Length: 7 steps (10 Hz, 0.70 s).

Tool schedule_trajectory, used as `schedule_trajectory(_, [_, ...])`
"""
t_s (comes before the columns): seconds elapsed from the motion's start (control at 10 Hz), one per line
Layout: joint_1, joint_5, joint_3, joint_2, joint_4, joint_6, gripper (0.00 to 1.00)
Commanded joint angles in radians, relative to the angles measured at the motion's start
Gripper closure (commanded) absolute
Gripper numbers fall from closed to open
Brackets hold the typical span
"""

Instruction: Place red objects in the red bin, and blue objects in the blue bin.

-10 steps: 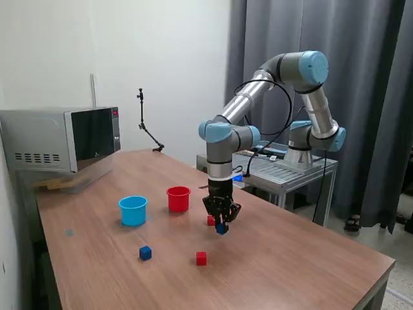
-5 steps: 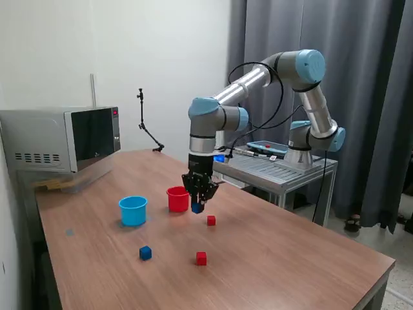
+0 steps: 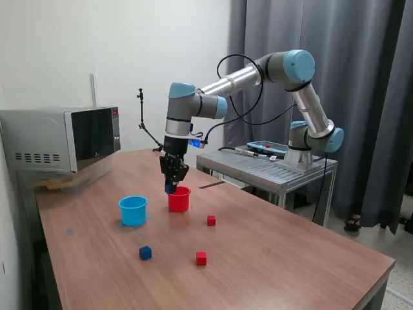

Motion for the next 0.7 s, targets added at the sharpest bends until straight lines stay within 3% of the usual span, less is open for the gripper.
schedule_trajectory(0.0, [-0.047, 0.006, -0.045, 0.007, 0.000, 0.033, 1.00])
schedule_trajectory(0.2, [-0.078, 0.011, -0.048, 0.011, -0.023, 0.079, 1.00])
schedule_trajectory(0.6, [-0.098, 0.013, -0.071, 0.039, -0.090, 0.089, 1.00])
